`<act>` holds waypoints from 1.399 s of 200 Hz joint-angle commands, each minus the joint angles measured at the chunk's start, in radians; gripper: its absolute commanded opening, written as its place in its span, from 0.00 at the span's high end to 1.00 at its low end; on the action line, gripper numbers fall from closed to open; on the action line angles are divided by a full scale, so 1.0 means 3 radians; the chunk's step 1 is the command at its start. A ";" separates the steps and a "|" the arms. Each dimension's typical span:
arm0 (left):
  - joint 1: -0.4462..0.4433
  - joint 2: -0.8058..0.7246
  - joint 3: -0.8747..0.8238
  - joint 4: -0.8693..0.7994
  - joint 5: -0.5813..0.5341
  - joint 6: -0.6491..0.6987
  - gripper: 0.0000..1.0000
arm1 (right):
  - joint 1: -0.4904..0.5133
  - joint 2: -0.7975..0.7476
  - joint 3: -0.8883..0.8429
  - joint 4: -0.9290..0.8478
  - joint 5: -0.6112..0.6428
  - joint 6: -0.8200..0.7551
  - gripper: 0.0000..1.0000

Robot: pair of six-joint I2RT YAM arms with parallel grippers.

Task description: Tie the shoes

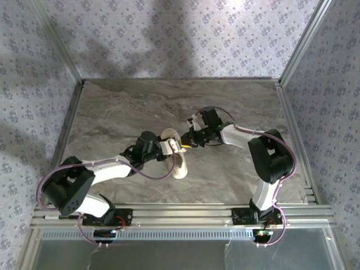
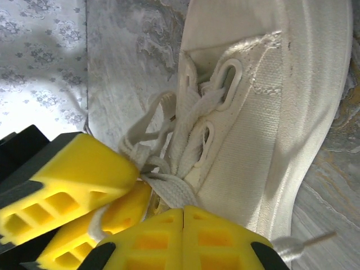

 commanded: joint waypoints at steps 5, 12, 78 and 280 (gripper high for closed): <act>-0.0013 -0.0133 -0.0073 -0.0018 0.0078 -0.0070 0.82 | -0.0012 -0.0061 0.0153 -0.0243 0.0087 -0.0184 1.00; -0.0015 -0.0144 -0.0082 -0.0021 0.0068 -0.0085 0.75 | -0.0004 -0.0056 0.0170 -0.0260 0.0097 -0.0199 1.00; 0.0061 -0.0242 0.0037 -0.0615 0.0373 -0.0112 0.01 | 0.0021 -0.0056 0.0278 -0.0369 0.0199 -0.0273 1.00; 0.0843 -0.1277 -0.0078 -0.1601 0.0604 -0.2547 0.01 | 0.0104 0.0056 0.0589 -0.0835 0.0289 -0.0642 1.00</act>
